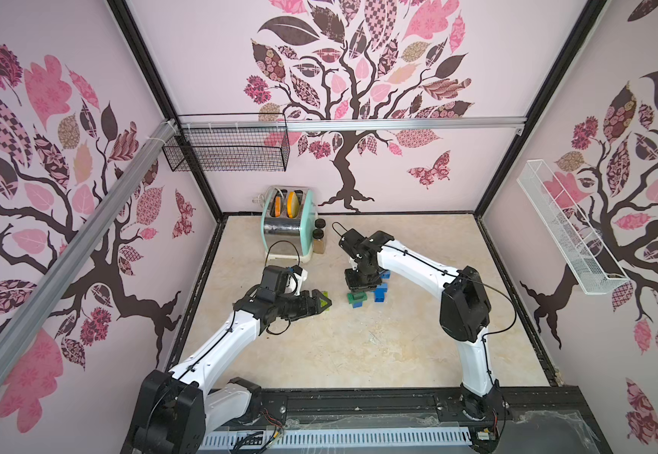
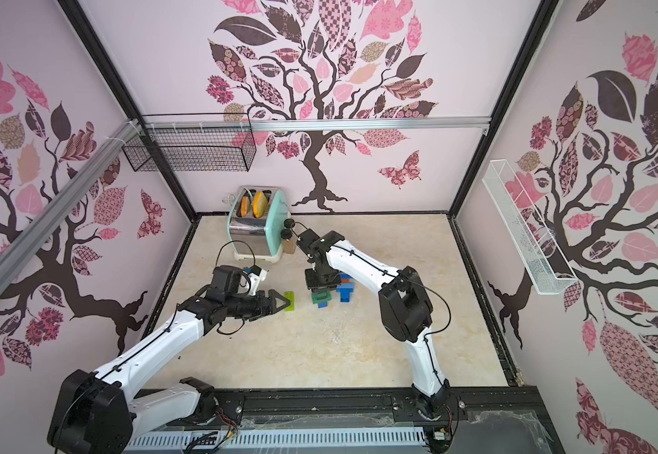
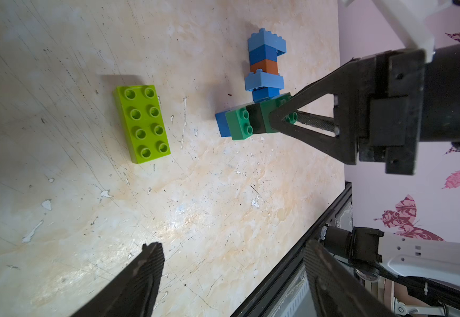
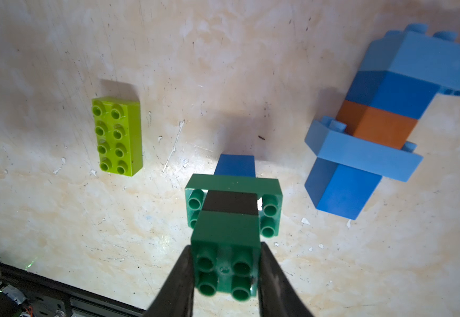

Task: Assemble the letter f with lego
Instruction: Assemble the lego brick with the lego brick.

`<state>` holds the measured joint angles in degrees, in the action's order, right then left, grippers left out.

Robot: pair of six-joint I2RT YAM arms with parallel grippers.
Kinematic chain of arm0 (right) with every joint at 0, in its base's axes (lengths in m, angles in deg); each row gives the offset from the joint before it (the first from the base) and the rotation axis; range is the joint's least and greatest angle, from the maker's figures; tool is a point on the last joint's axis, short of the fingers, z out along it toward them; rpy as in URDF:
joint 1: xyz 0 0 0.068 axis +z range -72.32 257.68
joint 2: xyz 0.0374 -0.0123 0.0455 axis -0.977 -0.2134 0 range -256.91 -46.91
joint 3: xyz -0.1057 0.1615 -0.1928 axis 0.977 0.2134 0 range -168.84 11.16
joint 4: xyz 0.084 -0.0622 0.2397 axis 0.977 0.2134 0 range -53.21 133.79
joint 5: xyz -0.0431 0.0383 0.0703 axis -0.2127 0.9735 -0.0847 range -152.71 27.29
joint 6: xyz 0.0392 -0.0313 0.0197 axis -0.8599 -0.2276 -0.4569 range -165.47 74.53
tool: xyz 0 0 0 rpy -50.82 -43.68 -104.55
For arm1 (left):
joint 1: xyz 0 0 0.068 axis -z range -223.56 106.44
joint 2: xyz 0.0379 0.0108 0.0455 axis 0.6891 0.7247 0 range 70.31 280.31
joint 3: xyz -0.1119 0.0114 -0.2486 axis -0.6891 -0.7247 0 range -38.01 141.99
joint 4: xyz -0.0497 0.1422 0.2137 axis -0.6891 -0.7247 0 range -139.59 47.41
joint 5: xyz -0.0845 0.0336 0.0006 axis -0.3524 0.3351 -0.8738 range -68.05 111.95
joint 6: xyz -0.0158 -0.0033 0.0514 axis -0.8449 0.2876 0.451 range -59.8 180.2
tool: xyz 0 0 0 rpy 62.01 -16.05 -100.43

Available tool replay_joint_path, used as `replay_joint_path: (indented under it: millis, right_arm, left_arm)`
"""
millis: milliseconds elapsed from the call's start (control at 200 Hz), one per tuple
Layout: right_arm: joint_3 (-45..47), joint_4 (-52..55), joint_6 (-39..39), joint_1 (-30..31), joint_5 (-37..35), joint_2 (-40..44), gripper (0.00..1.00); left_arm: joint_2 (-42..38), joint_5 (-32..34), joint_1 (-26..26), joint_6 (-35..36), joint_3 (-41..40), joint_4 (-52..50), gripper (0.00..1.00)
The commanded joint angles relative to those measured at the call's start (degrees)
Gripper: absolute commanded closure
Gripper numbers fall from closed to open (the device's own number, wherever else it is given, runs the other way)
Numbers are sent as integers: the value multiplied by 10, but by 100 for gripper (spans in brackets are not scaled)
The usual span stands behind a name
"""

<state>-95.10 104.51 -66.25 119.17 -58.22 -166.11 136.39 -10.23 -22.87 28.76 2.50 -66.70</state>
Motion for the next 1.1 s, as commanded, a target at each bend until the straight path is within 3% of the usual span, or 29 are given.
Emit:
replay_joint_path:
  millis: [0, 1095]
  right_arm:
    - [2, 4, -18, -5, -19, -32, 65]
    - [-3, 0, -23, -11, -20, -5, 56]
  left_arm:
    - [0, 3, 1, 11, 15, 1, 16]
    - [11, 6, 1, 13, 18, -1, 16]
